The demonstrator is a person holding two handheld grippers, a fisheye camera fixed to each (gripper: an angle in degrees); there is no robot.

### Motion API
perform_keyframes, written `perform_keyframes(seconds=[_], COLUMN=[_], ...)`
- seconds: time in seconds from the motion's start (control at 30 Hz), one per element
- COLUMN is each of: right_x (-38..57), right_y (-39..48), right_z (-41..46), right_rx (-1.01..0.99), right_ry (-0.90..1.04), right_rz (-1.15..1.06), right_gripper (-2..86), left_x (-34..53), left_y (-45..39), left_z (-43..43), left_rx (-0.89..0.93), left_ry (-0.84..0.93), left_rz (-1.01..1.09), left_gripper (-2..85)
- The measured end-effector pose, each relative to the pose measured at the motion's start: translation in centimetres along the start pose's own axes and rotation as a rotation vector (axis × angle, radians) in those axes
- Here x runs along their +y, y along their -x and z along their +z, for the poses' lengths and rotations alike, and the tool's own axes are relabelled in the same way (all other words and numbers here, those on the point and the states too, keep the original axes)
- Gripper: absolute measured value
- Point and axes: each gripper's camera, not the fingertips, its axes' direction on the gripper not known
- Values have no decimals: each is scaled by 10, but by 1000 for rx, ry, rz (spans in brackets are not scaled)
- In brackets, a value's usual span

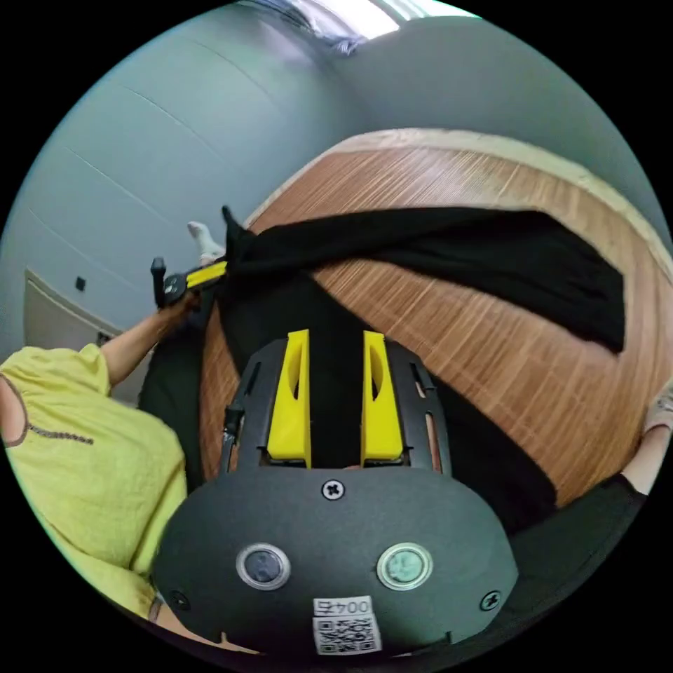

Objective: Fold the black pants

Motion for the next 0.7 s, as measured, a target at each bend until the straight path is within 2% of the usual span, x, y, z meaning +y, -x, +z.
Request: perform_keyframes(seconds=[0.07,0.2,0.47,0.57,0.7], right_x=[-6,-31,-76,-79,-89], right_y=[-5,-32,-167,-199,-212], right_z=[-15,-32,-38,-23,-3], right_rx=[167,287,46,-76,-82], right_ry=[-53,-64,-233,-274,-241], right_rz=[-25,-2,467,588,614], right_gripper=[138,162,141,132,86], left_x=[33,45,73,81,90], left_y=[-13,-29,-34,-36,-37], left_z=[24,21,7,2,-4], left_rx=[-3,-95,-113,-121,-130], left_ry=[45,23,17,18,18], left_rz=[-35,-12,6,10,13], left_gripper=[10,12,15,16,15])
